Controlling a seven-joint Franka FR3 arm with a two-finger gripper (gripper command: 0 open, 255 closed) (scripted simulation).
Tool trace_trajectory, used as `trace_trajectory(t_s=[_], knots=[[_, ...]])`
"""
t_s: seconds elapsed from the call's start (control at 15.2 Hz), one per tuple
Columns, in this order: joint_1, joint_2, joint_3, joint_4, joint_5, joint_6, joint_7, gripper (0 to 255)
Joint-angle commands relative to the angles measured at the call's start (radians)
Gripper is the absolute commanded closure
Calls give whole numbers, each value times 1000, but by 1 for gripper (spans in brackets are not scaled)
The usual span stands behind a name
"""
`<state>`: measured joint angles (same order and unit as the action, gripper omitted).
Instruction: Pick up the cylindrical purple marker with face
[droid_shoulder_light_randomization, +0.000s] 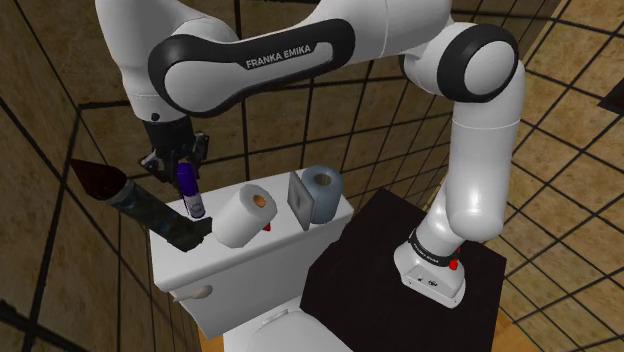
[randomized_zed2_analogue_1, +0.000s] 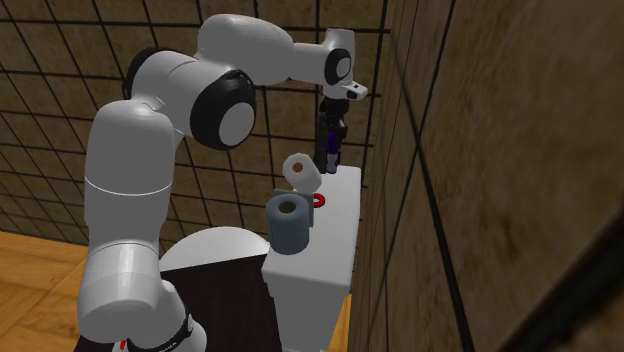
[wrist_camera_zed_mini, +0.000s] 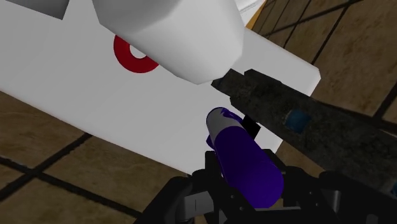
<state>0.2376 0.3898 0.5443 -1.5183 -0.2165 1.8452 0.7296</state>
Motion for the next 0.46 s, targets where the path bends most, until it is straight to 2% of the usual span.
trace_trajectory(t_s=[0.0,0.4], knots=[[2,-3,2,25,3,-28,-3,255],[7,-6,4,78,6,-83,-7,255]])
